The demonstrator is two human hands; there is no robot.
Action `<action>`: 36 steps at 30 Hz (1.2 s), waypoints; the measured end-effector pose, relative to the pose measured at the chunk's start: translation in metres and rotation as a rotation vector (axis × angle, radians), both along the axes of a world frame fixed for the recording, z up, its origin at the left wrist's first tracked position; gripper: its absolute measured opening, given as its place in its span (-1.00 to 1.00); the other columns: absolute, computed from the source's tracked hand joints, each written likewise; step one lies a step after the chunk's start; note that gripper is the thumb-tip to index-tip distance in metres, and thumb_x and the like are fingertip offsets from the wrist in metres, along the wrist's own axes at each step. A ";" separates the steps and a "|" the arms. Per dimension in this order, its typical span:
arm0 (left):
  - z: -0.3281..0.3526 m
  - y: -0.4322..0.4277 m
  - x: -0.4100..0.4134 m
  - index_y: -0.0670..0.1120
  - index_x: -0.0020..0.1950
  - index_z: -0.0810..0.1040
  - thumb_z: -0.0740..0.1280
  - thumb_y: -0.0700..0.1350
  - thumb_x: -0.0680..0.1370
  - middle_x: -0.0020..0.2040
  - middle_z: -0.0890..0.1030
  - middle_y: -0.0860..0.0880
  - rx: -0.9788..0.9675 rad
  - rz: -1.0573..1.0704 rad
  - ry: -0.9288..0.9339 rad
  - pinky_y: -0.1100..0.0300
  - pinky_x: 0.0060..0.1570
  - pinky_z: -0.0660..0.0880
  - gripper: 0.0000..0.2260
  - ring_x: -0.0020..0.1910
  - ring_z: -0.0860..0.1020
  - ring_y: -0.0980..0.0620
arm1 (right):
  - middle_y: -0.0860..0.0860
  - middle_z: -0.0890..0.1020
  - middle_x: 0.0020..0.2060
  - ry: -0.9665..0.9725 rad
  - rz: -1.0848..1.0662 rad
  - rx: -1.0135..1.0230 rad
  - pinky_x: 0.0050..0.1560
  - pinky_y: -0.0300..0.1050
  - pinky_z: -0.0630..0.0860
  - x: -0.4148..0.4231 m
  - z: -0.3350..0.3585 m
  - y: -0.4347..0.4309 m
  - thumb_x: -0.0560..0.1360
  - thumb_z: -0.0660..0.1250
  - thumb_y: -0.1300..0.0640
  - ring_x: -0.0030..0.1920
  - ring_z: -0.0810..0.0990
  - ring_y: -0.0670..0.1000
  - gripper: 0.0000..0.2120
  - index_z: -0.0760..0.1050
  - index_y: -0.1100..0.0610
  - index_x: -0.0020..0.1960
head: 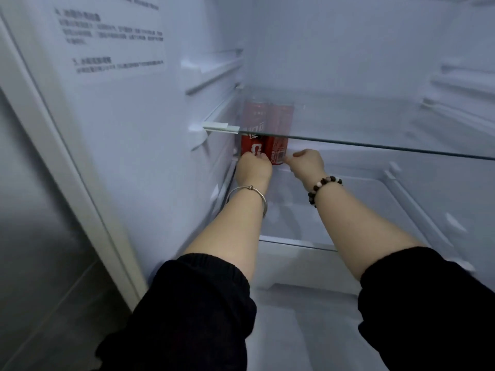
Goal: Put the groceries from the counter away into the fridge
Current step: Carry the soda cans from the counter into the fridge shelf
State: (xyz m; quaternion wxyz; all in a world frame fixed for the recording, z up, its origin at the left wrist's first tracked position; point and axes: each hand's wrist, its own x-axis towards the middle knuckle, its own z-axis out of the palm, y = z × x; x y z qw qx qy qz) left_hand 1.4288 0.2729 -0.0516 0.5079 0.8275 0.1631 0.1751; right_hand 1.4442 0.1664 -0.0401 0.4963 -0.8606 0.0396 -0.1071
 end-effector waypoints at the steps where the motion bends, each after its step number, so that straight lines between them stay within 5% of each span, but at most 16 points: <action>1: 0.001 0.000 -0.005 -0.27 0.20 0.53 0.18 -0.10 0.60 0.17 0.56 -0.26 0.028 -0.048 0.008 0.09 0.03 0.42 -0.69 0.17 0.51 -0.24 | 0.32 0.58 -0.07 0.006 -0.001 -0.008 0.01 0.00 0.49 -0.007 0.001 -0.003 0.47 0.37 0.12 -0.15 0.50 0.09 -0.67 0.52 0.38 0.08; 4: -0.003 -0.002 -0.024 -0.22 0.20 0.51 0.18 -0.10 0.59 0.19 0.56 -0.23 0.163 -0.200 0.034 0.11 0.09 0.40 -0.71 0.18 0.49 -0.22 | 0.16 0.49 0.27 0.017 -0.005 -0.166 0.12 -0.15 0.38 -0.035 0.000 -0.016 0.52 0.28 0.12 0.24 0.47 0.11 -0.57 0.38 0.29 0.33; 9: -0.020 -0.018 -0.061 -0.20 0.36 0.37 0.19 -0.02 0.59 0.37 0.36 -0.20 0.533 -0.405 0.028 0.02 0.32 0.28 -0.60 0.36 0.30 -0.18 | 0.15 0.47 0.27 -0.050 -0.085 -0.473 0.09 -0.09 0.39 -0.097 -0.016 -0.046 0.55 0.24 0.08 0.24 0.44 0.14 -0.54 0.29 0.22 0.39; 13: -0.030 -0.031 -0.099 -0.19 0.40 0.33 0.17 -0.01 0.60 0.42 0.30 -0.20 0.723 -0.472 -0.123 -0.02 0.35 0.22 -0.58 0.41 0.21 -0.16 | 0.19 0.46 0.25 -0.254 -0.233 -0.593 0.25 -0.02 0.31 -0.154 -0.042 -0.070 0.56 0.23 0.10 0.28 0.37 0.17 -0.57 0.32 0.27 0.37; 21: -0.072 -0.063 -0.176 -0.18 0.35 0.43 0.25 -0.11 0.55 0.41 0.36 -0.22 0.793 -0.638 -0.551 -0.24 0.34 0.23 -0.62 0.45 0.23 -0.23 | 0.27 0.31 0.39 -0.325 -0.397 -0.592 0.44 0.10 0.17 -0.258 -0.093 -0.099 0.54 0.26 0.15 0.43 0.23 0.24 -0.57 0.33 0.31 0.34; 25: -0.099 -0.079 -0.215 -0.18 0.36 0.41 0.14 -0.08 0.57 0.42 0.34 -0.22 0.741 -0.706 -0.552 -0.22 0.38 0.20 -0.61 0.45 0.23 -0.22 | 0.23 0.26 0.43 -0.258 -0.422 -0.580 0.45 0.09 0.14 -0.301 -0.113 -0.108 0.55 0.25 0.15 0.45 0.17 0.21 -0.57 0.32 0.27 0.37; 36: -0.154 -0.160 -0.371 -0.18 0.38 0.39 0.29 -0.17 0.55 0.42 0.35 -0.21 0.642 -0.992 -0.471 -0.19 0.38 0.24 -0.60 0.45 0.25 -0.20 | 0.15 0.22 0.46 -0.011 -0.610 -0.563 0.48 -0.01 0.08 -0.477 -0.161 -0.170 0.57 0.21 0.12 0.48 0.12 0.12 -0.55 0.27 0.22 0.42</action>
